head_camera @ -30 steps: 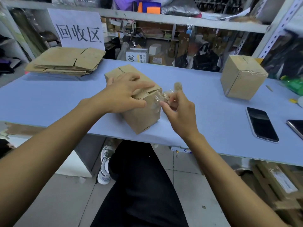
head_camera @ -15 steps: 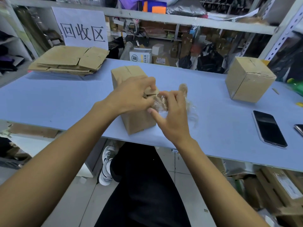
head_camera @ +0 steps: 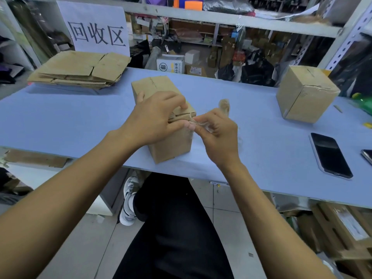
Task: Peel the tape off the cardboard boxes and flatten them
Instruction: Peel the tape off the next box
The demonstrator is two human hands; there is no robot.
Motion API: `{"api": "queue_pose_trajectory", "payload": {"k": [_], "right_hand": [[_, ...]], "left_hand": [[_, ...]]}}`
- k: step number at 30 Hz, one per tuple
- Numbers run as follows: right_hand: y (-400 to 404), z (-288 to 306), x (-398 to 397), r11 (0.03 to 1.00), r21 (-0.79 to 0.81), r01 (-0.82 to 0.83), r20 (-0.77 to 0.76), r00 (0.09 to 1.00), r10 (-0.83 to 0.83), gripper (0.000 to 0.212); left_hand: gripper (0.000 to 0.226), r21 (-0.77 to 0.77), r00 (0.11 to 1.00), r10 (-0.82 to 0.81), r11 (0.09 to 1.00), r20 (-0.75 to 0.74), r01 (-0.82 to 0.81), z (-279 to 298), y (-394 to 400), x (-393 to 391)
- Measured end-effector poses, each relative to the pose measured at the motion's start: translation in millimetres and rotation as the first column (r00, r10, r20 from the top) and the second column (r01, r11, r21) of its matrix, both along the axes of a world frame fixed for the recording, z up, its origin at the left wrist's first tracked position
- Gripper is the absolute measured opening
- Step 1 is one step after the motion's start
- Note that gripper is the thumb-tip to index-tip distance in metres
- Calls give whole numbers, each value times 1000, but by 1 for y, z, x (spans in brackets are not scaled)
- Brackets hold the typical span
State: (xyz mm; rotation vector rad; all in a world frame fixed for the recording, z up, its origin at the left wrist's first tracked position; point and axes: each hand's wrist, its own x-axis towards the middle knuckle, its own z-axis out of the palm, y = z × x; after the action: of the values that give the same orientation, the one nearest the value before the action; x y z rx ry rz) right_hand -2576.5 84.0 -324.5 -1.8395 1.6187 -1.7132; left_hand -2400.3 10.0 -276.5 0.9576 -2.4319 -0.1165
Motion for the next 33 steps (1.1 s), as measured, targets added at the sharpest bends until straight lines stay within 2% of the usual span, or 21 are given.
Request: {"api": "queue_pose_trajectory", "payload": {"k": [5, 9, 12, 15, 17, 20, 22, 25, 30, 33], "right_hand": [[10, 6, -10, 1000, 29, -6, -39, 999, 7, 10], [14, 11, -9, 997, 76, 4, 220, 975, -21, 35], [2, 12, 0, 987, 45, 155, 304, 939, -161, 26], [-8, 13, 13, 973, 31, 229, 416, 882, -221, 12], [-9, 12, 22, 987, 41, 156, 392, 906, -159, 17], [-4, 7, 25, 995, 85, -59, 299, 954, 31, 48], [-4, 7, 14, 987, 88, -136, 287, 952, 106, 55], [-5, 17, -1, 975, 160, -154, 266, 958, 107, 51], [-2, 26, -15, 942, 262, -208, 188, 969, 161, 31], [-4, 27, -30, 958, 227, -178, 185, 973, 138, 20]], "left_hand": [[59, -5, 1000, -25, 1000, -12, 25, 1, -3, 5], [56, 11, 999, -35, 999, -15, 35, 1, -4, 5], [55, 11, 999, -31, 999, -35, 31, -1, -4, 5], [51, -5, 998, -22, 1000, -54, 22, -2, -4, 5], [49, -25, 998, -19, 1000, -62, 17, -3, -3, 5], [49, -46, 997, -22, 999, -70, 19, -4, -3, 4], [48, -36, 998, -22, 999, -56, 20, -3, -3, 4], [50, 0, 999, -29, 1000, -37, 29, 0, -3, 4], [50, 27, 999, -25, 999, -38, 26, 0, -3, 6], [46, 49, 999, -24, 998, -31, 25, 2, -1, 6]]}}
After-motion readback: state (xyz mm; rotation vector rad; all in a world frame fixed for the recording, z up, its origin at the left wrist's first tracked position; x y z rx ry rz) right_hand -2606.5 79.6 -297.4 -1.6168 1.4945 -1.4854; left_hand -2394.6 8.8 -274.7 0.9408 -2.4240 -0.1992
